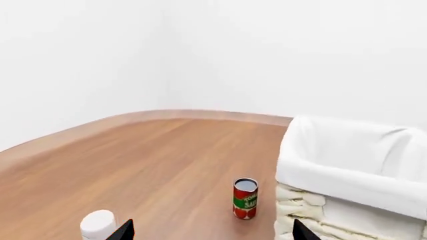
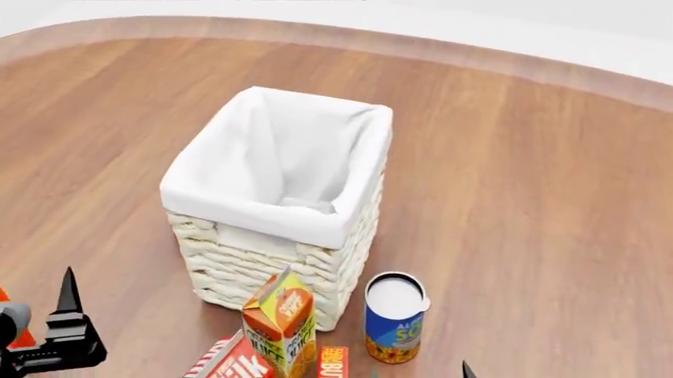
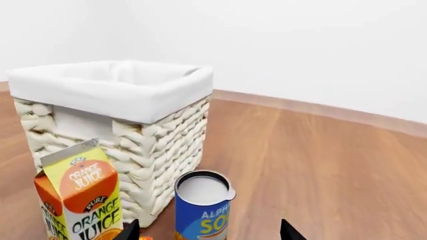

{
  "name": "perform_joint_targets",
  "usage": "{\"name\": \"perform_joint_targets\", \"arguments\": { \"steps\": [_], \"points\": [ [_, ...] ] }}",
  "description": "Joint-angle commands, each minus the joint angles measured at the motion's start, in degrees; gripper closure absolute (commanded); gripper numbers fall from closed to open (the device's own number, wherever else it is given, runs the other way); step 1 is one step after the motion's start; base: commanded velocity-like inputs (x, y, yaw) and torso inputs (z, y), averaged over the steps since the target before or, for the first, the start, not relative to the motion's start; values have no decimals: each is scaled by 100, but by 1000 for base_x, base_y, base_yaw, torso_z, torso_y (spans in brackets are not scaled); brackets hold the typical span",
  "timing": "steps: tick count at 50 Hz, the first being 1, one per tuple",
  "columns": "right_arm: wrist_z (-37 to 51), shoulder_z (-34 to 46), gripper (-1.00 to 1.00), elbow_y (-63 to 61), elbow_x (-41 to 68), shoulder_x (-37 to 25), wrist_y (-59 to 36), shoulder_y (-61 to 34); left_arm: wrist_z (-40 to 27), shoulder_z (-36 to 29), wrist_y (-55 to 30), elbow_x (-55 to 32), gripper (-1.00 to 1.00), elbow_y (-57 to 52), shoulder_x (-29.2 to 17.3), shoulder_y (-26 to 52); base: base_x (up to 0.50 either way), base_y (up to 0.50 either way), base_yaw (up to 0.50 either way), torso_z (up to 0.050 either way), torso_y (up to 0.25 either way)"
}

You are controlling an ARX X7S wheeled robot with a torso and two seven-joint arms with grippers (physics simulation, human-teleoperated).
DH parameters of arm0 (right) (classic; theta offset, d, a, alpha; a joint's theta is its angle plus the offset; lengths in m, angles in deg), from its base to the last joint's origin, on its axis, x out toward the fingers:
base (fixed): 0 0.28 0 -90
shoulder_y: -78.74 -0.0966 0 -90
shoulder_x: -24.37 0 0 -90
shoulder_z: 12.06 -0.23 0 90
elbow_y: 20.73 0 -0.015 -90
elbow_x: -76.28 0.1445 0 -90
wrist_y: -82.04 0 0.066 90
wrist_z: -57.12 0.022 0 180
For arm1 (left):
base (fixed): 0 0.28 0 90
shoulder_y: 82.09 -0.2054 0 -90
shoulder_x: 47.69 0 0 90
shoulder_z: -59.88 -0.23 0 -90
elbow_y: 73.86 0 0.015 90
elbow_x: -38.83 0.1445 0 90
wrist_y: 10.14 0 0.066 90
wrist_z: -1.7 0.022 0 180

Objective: Pick up the butter and put it in the basket.

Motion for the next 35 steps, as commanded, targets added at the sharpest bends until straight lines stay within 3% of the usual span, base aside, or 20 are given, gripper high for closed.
{"name": "perform_joint_targets", "arguments": {
  "steps": [1,30,35],
  "points": [
    [-76,-130,-100,-78,-118,45,23,-8,384,530,-315,33,-100,-144,328,70,475,156,0,0,0],
    [139,9,-100,-53,-239,-43,-64,-63,329,515,-119,52,-100,-117,293,98,7,2,0,0,0],
    [157,13,-100,-74,-220,-63,-55,-54,297,516,-184,23,-100,-63,293,154,0,0,0,8,-218]
  ]
}}
